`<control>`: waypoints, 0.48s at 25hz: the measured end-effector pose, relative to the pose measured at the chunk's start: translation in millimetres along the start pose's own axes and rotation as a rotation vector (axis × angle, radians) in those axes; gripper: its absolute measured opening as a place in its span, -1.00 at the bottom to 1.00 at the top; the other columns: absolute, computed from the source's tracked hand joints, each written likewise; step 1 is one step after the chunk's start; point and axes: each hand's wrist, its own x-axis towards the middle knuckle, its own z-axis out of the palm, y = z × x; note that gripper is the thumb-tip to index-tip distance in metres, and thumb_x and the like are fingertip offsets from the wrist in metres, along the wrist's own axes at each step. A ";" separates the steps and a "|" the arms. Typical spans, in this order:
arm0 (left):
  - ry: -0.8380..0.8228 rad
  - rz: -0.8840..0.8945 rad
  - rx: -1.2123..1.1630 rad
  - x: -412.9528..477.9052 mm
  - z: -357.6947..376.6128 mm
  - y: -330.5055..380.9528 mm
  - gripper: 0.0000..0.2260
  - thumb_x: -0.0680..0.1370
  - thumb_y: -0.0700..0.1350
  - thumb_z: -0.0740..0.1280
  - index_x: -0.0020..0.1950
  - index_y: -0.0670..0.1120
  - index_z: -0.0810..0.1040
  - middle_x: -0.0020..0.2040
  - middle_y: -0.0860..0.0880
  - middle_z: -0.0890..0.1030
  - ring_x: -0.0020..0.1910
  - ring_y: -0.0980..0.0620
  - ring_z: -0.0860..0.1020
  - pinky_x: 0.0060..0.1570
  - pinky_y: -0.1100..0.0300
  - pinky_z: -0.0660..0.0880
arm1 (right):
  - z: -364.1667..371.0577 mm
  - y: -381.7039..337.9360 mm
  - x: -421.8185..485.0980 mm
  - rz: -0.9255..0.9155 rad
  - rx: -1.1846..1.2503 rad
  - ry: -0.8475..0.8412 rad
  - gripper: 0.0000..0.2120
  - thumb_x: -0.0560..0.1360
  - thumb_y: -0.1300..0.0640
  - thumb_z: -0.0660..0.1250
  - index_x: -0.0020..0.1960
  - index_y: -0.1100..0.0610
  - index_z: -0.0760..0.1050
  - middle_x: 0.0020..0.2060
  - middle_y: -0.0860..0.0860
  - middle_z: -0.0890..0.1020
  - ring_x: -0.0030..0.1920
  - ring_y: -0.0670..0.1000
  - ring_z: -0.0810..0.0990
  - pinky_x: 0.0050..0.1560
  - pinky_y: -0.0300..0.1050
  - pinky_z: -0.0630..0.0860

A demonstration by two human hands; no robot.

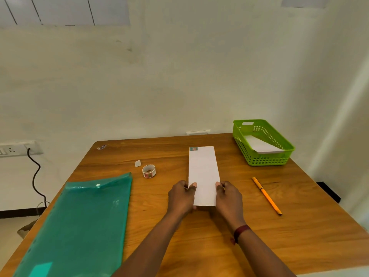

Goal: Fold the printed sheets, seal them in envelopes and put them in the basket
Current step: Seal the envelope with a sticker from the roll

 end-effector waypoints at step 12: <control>-0.505 0.036 -0.284 10.4 41.0 64.0 -0.66 0.57 -0.24 0.37 0.32 -0.12 0.40 -0.27 -0.11 0.51 -0.41 0.07 0.52 -0.38 0.18 0.51 | -98.3 9.7 66.1 -0.148 -0.175 0.195 -0.71 0.61 0.04 0.22 -0.21 0.14 0.54 -0.33 0.03 0.60 -0.33 0.03 0.51 -0.41 -0.13 0.24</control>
